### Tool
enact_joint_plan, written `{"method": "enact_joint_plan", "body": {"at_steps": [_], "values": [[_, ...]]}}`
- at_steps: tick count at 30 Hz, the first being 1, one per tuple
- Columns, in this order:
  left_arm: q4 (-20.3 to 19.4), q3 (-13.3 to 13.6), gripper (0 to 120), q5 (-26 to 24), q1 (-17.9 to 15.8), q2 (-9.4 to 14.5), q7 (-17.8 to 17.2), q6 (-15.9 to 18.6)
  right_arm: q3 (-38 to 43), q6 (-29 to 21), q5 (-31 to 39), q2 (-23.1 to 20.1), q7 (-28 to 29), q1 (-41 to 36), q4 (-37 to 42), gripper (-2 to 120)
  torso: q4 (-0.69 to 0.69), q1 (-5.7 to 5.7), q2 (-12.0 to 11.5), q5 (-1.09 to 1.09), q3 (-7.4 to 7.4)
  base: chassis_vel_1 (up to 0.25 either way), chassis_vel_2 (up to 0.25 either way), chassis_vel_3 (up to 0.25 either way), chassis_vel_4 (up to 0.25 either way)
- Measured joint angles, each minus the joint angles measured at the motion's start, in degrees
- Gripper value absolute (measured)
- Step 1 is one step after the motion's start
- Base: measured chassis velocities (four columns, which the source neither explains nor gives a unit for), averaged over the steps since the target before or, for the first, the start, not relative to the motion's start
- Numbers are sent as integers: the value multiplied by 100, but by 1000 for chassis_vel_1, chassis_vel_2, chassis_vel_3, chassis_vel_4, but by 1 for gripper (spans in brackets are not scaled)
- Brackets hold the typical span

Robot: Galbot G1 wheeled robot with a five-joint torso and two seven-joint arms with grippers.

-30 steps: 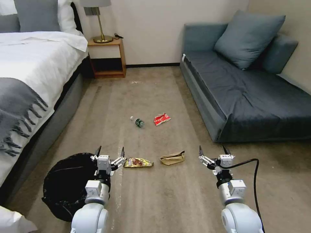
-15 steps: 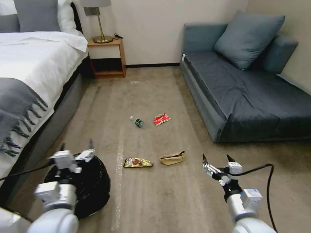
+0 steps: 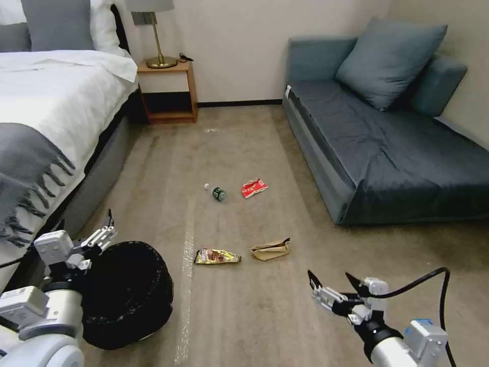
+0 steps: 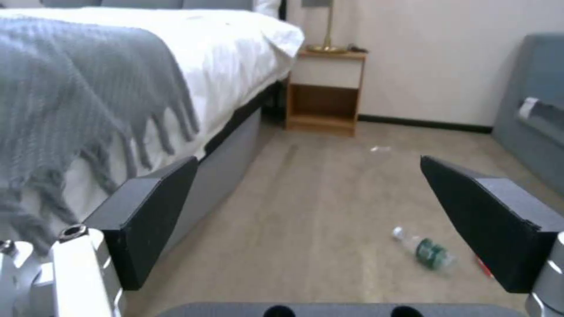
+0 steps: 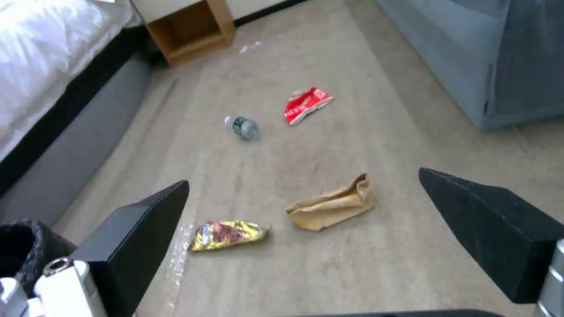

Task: Pick up the trash bin, then pick up the garbage on the floor and place it into the trash bin.

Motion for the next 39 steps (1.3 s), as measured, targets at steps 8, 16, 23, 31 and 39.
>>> {"method": "enact_joint_plan", "body": {"at_steps": [8,16,23,31,39], "values": [[412,-153,96,-673,76,466,-518,800,30,141,-25,-58,-60,174,-141,100,-1,0,0,0,0,0,0,0,0],[946,-507,99,-1112,186,701,-869,1314,35,161,-26,-167,-79,361,-308,100,0,0,0,0,1,0,0,0,0],[1020,-444,100,-1193,271,457,-1164,1902,-83,160,81,-213,-37,534,-428,100,0,0,0,0,0,0,0,0,0],[1162,-330,100,-949,235,306,-1252,2693,-110,176,78,-224,11,578,-497,100,0,0,0,0,0,0,0,0,0],[1436,-306,100,-1382,10,315,-1364,2962,-7,216,78,-232,29,520,-491,100,-1,0,0,0,0,0,0,0,0]]}}
